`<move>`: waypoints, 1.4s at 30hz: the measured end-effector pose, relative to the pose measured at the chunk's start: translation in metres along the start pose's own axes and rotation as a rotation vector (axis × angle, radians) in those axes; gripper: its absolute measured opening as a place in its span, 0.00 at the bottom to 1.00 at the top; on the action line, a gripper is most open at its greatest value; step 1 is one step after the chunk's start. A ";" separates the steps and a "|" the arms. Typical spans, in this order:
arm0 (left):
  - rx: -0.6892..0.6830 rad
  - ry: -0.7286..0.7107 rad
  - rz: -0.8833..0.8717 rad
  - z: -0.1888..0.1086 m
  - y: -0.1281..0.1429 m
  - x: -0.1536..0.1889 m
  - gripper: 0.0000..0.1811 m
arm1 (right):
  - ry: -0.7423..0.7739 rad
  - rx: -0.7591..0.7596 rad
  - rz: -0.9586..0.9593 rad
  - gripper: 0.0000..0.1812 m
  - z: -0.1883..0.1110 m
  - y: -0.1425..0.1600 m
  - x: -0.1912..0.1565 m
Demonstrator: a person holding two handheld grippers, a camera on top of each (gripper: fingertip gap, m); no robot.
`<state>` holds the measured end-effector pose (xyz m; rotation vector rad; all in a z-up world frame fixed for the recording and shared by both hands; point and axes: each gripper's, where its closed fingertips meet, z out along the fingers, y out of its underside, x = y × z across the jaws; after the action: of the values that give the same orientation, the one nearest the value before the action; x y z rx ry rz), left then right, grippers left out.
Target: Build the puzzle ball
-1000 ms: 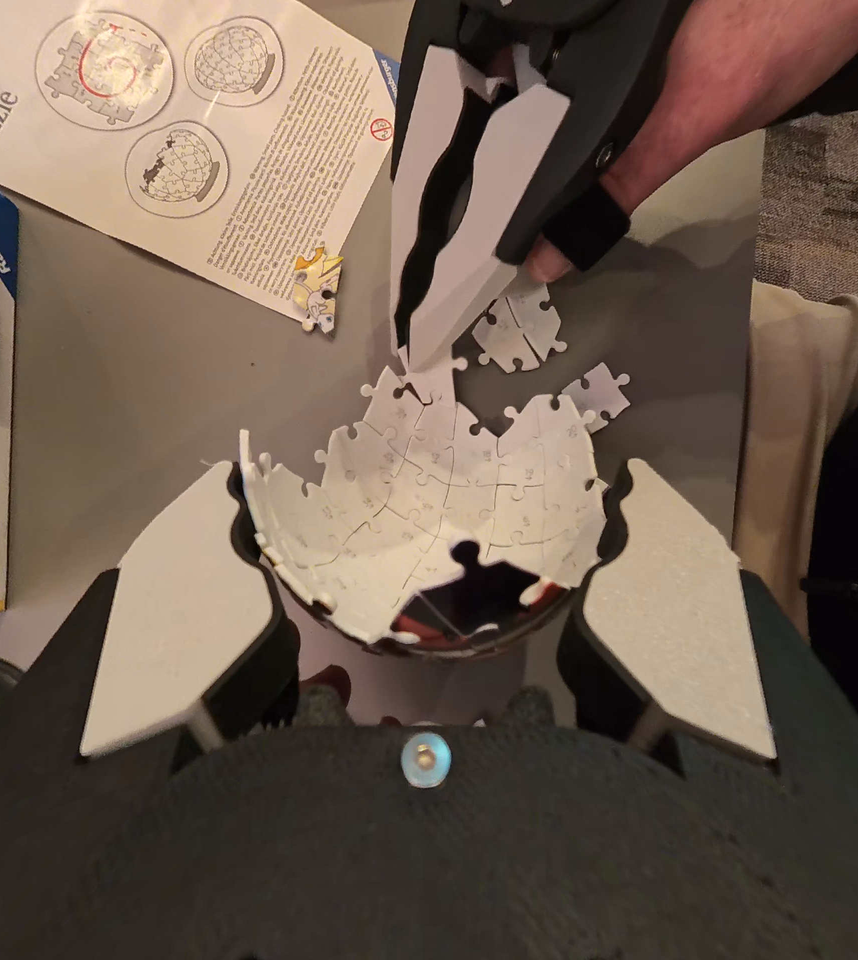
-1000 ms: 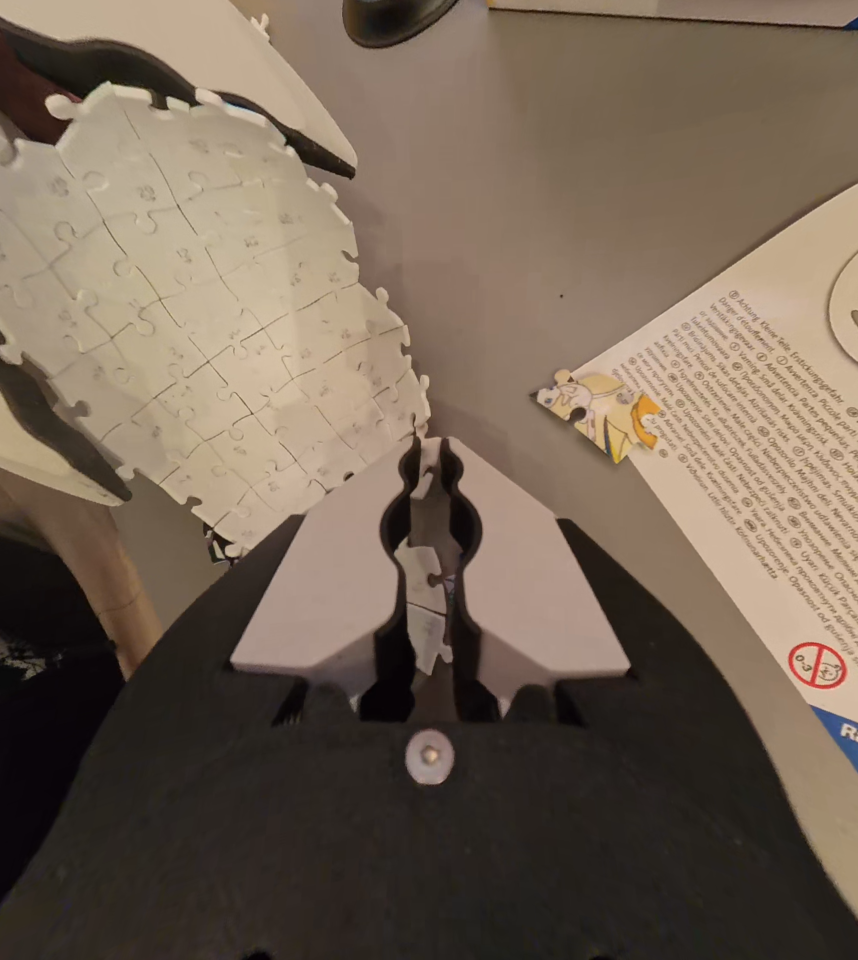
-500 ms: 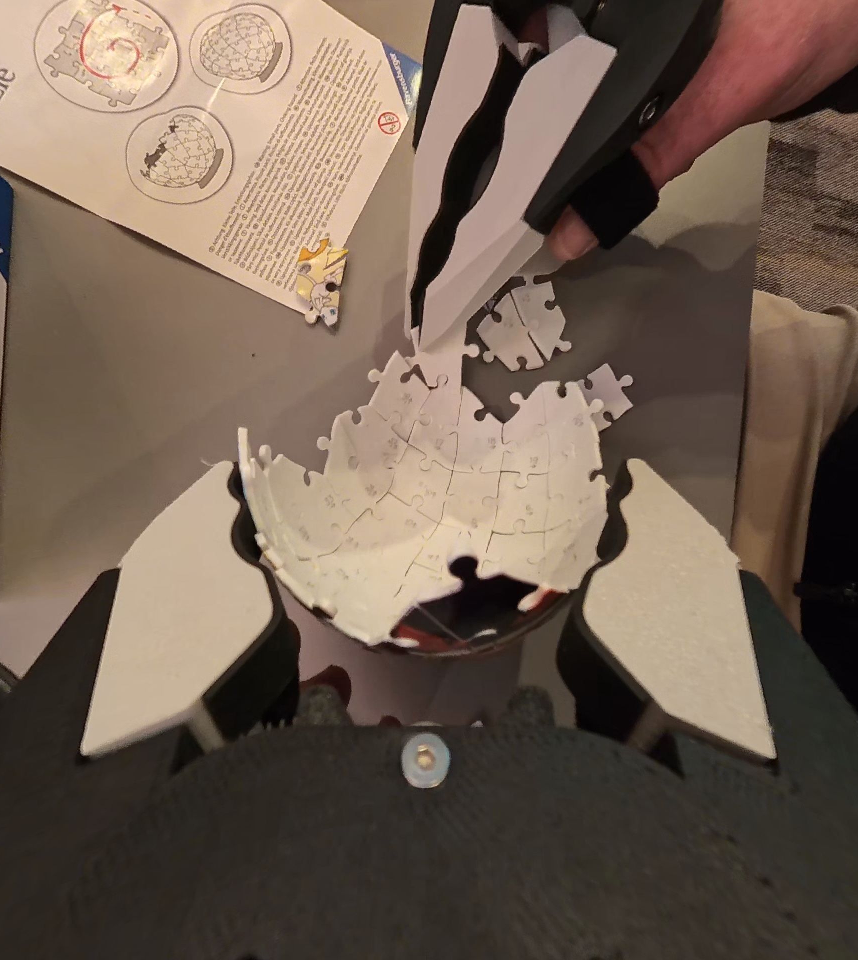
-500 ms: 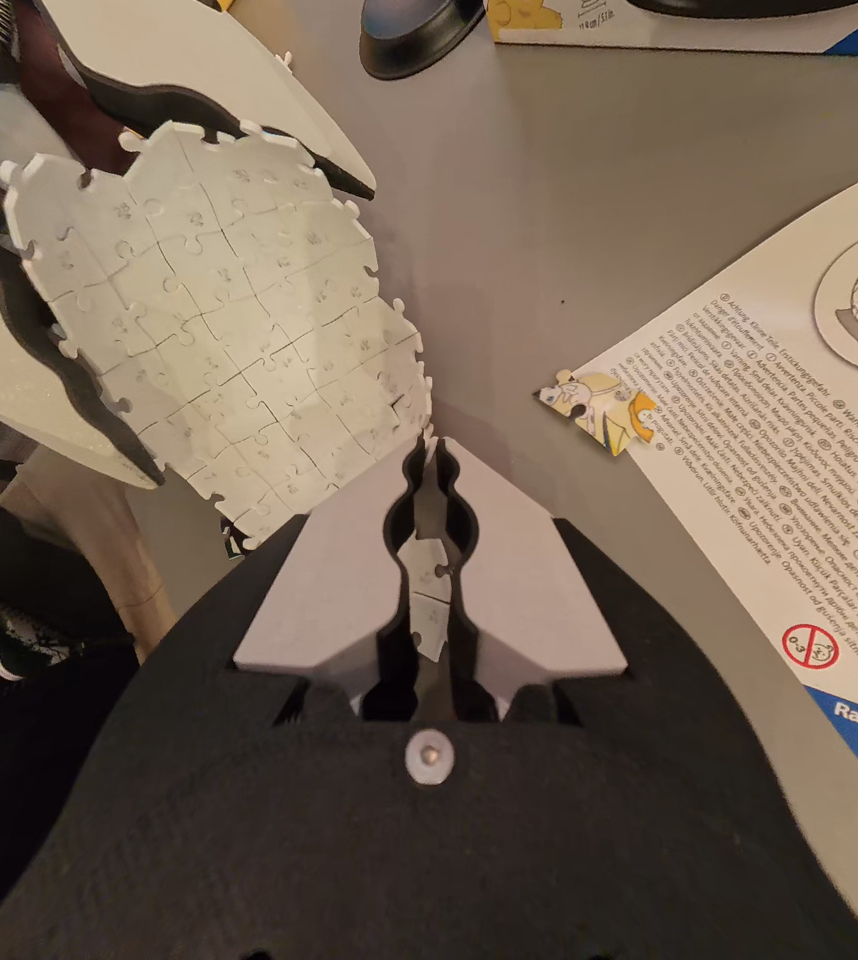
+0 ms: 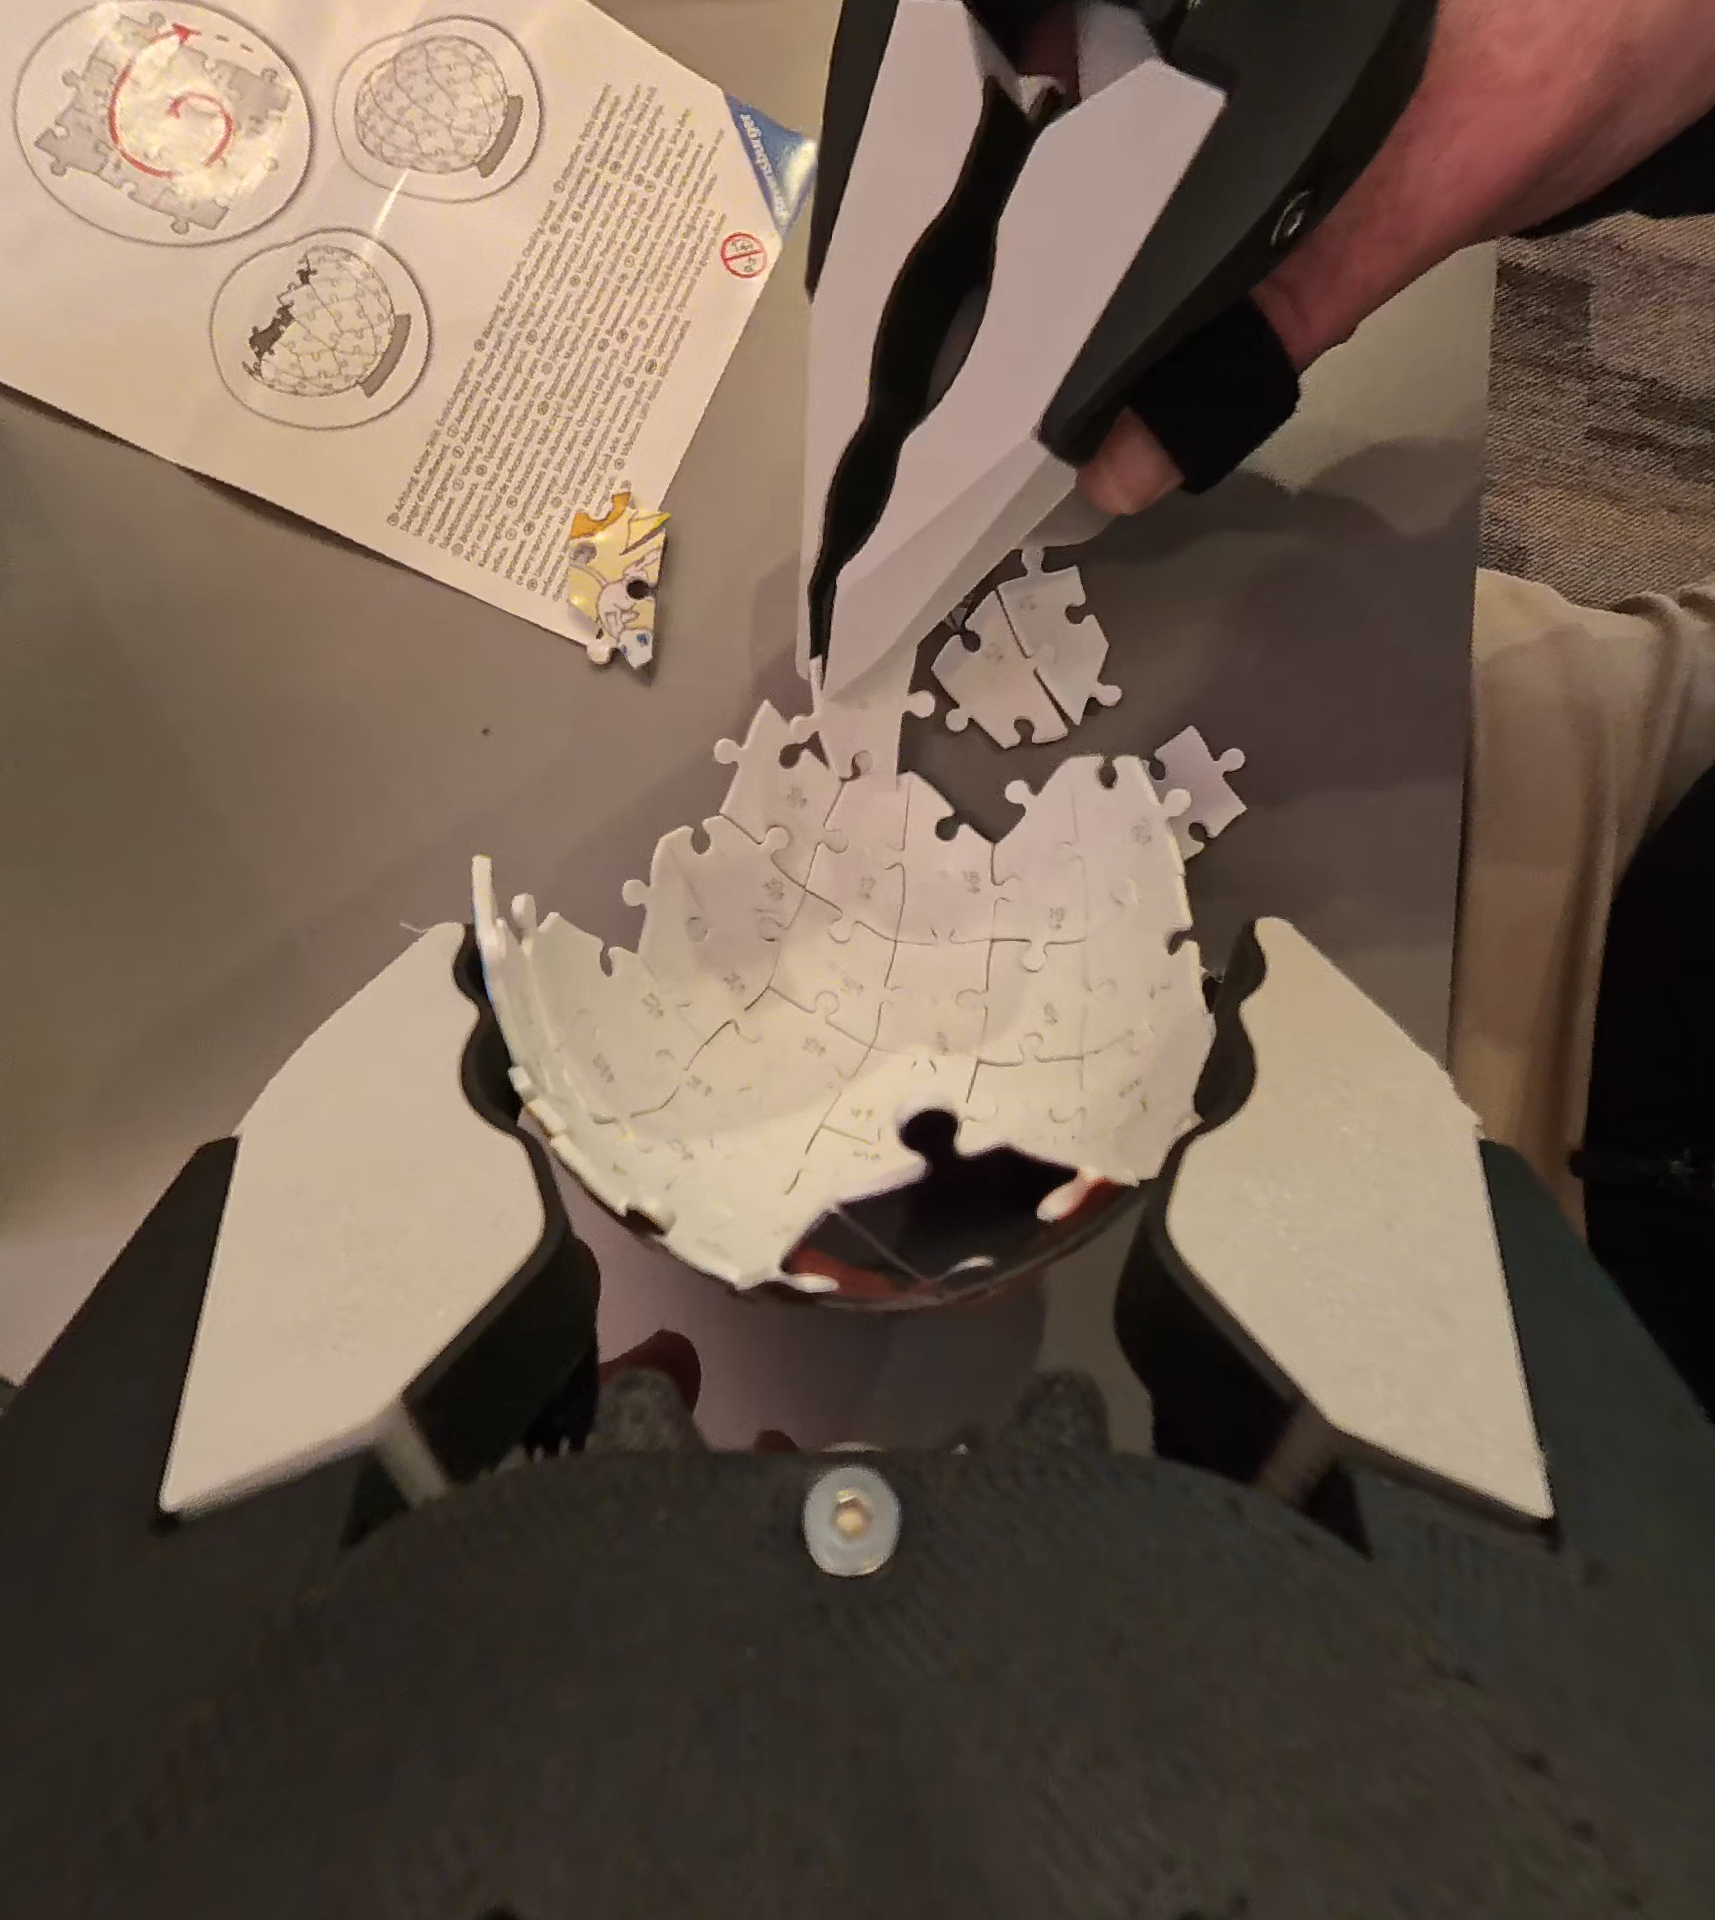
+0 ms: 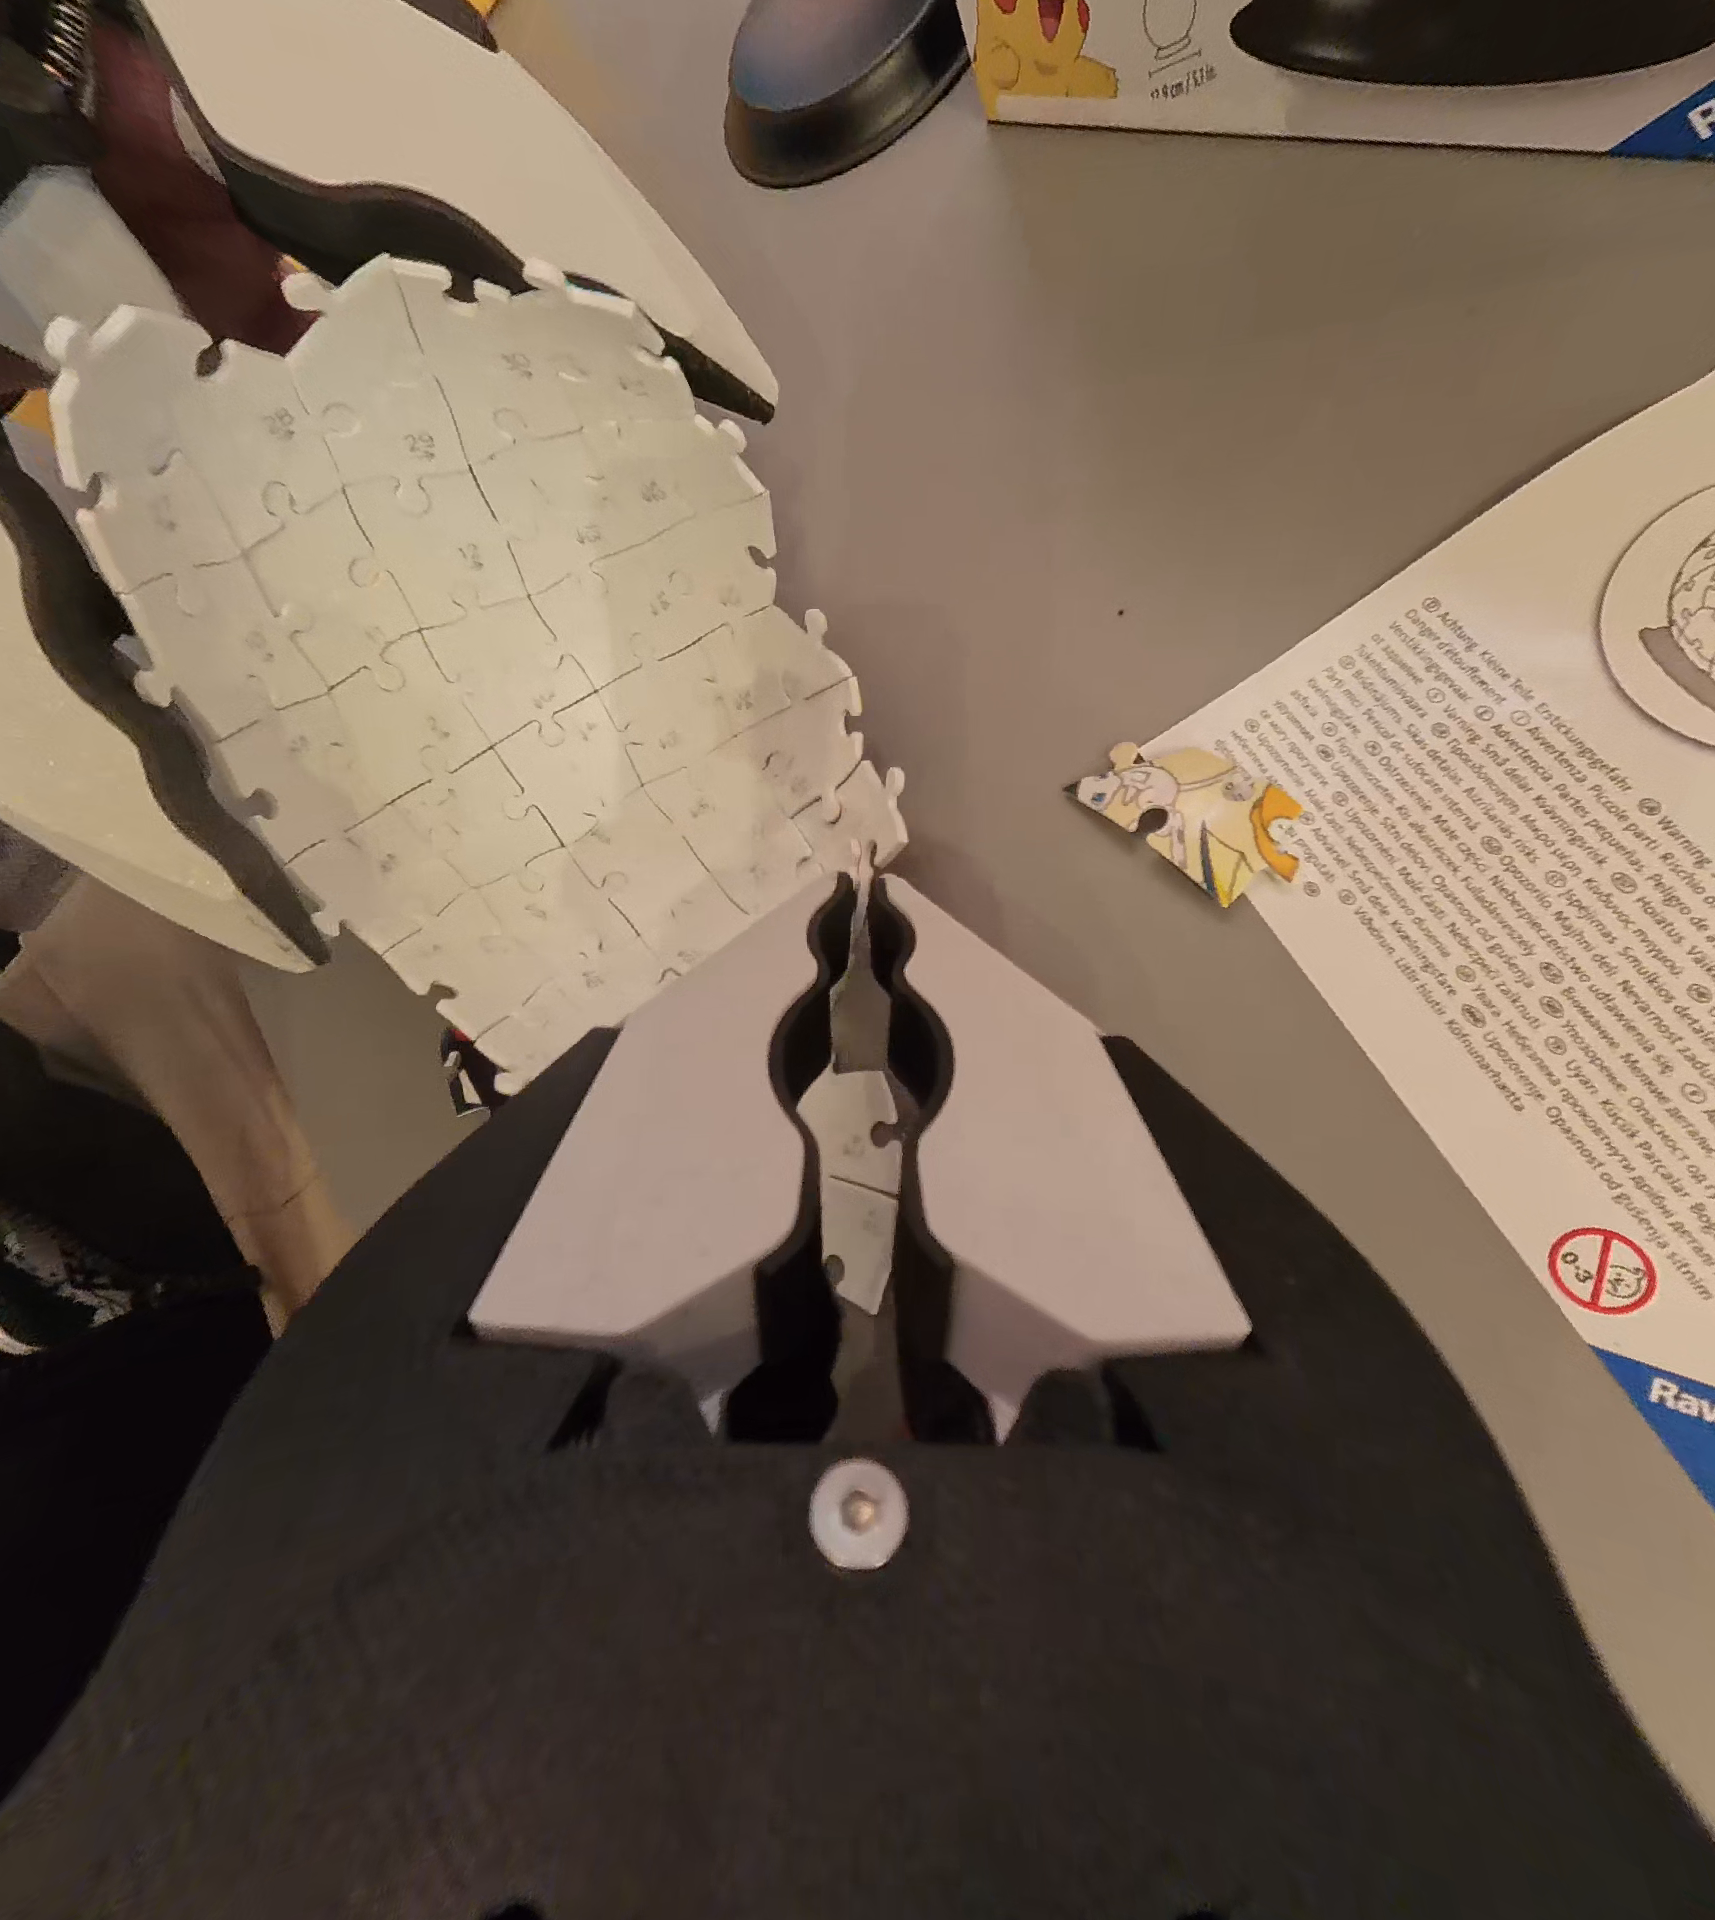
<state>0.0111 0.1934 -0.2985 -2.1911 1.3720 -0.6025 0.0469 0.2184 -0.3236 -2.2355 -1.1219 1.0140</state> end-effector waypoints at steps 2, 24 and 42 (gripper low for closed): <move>-0.003 0.000 0.004 0.000 -0.001 0.000 0.70 | -0.001 -0.010 -0.006 0.01 0.001 0.000 0.000; -0.070 0.023 0.068 0.004 -0.002 0.003 0.70 | -0.167 -0.142 0.075 0.01 0.000 0.010 0.002; -0.268 0.135 0.100 0.009 -0.004 -0.003 0.70 | -0.185 -0.175 0.093 0.02 -0.001 0.017 0.012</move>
<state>0.0176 0.1989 -0.3036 -2.3052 1.7081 -0.5657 0.0605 0.2179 -0.3393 -2.3889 -1.2370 1.2245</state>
